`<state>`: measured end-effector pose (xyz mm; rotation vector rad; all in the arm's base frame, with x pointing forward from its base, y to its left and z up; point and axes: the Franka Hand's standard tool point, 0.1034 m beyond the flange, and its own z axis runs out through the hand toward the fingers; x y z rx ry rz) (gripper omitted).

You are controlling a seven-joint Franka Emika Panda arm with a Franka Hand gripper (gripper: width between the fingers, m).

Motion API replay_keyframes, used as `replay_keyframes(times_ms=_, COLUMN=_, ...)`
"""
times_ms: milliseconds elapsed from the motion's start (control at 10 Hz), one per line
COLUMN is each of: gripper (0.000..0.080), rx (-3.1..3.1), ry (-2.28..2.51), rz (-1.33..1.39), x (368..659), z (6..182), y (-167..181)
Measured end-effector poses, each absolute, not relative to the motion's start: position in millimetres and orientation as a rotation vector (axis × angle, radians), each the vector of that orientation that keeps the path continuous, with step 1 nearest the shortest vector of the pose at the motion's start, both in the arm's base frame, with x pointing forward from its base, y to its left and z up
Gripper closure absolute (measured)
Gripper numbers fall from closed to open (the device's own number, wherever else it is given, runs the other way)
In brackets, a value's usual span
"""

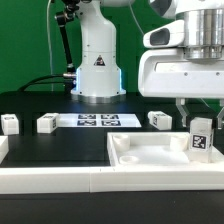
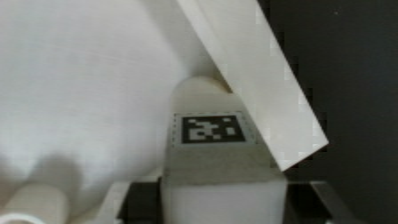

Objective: Assemble square table

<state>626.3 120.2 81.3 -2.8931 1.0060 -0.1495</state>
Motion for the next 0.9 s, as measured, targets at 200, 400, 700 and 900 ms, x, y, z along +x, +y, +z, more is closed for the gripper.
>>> replay_keyframes(times_ms=200, gripper=0.0509, rx=-2.735, ry=1.347, rz=-0.123, x=626.2, z=81.3, y=119.7)
replay_keyframes(times_ms=400, gripper=0.0509, rx=-2.6, ry=1.589, rz=-0.109, x=625.0, z=81.5, y=122.1)
replay_keyframes(times_ms=700, gripper=0.0509, rx=-2.551, ry=1.667, rz=-0.106, x=625.0, z=81.5, y=122.6)
replay_keyframes(times_ms=900, gripper=0.0509, rx=-2.556, ry=1.658, rz=-0.106, x=625.0, z=81.5, y=122.5)
